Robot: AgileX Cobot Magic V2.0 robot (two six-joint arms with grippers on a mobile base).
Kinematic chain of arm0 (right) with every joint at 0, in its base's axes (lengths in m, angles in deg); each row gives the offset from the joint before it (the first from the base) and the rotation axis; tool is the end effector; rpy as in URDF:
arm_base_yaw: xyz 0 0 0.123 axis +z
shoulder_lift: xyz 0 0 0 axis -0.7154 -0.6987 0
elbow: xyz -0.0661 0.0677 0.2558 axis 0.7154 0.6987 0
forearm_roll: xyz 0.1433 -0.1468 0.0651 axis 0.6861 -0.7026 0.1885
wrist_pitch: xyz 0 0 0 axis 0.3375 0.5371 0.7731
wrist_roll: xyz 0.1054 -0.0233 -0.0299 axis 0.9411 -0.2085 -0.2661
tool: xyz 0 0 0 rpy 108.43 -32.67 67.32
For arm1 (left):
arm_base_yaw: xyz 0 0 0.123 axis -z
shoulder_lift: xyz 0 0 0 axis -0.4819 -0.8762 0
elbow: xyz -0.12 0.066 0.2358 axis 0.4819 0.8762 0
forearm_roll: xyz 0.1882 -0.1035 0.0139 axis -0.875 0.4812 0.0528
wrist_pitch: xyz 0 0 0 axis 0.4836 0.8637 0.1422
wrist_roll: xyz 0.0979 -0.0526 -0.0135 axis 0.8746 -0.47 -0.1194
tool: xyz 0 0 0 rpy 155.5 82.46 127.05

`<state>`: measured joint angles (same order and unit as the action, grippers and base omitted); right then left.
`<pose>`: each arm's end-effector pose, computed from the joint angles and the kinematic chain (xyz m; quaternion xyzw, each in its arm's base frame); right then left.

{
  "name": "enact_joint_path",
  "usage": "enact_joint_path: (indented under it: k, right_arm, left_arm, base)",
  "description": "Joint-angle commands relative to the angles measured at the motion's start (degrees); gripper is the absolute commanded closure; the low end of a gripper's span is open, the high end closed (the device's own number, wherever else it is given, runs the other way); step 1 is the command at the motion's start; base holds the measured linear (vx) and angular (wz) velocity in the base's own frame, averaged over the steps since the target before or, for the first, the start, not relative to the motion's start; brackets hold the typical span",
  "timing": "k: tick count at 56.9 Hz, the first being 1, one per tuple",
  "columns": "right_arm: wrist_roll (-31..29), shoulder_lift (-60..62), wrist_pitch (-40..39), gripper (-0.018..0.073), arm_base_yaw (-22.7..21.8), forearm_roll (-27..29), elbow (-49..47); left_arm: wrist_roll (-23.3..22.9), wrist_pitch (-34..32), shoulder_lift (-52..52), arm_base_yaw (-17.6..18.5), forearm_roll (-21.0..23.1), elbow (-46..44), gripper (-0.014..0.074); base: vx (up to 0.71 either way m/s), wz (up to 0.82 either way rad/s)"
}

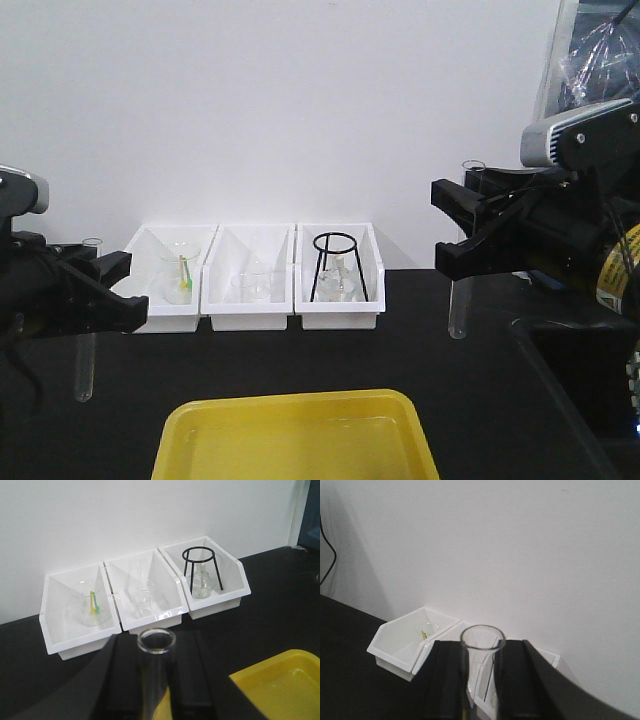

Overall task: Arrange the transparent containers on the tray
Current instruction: 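Move the left gripper's test tube down over the yellow tray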

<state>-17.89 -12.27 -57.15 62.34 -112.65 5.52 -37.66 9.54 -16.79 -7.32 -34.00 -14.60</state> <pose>0.2670 0.1063 0.3935 -0.2227 0.6675 0.1392 0.6967 0.2472 -0.0785 0.3648 0.0918 0.7883 -0.0591 0.6056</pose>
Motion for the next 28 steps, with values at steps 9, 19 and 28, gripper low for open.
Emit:
enact_joint_path:
  k: [9,19,28]
  right_arm:
    - [-0.3,1.4,-2.3,0.0571,0.0,0.5,-1.8]
    - [-0.2,1.4,-2.3,0.0571,0.0,0.5,-1.8]
    - [-0.2,1.4,-2.3,0.0571,0.0,0.5,-1.8]
  left_arm:
    - [-0.1,-3.5,1.3,0.3,-0.3,-1.7,0.0604]
    - [-0.1,-3.5,1.3,0.3,-0.3,-1.7,0.0604]
    - [-0.7,-1.8,1.3,0.3,4.1,-1.7,0.0604]
  base:
    - [0.00,0.00]
    - [0.00,0.00]
    - [0.00,0.00]
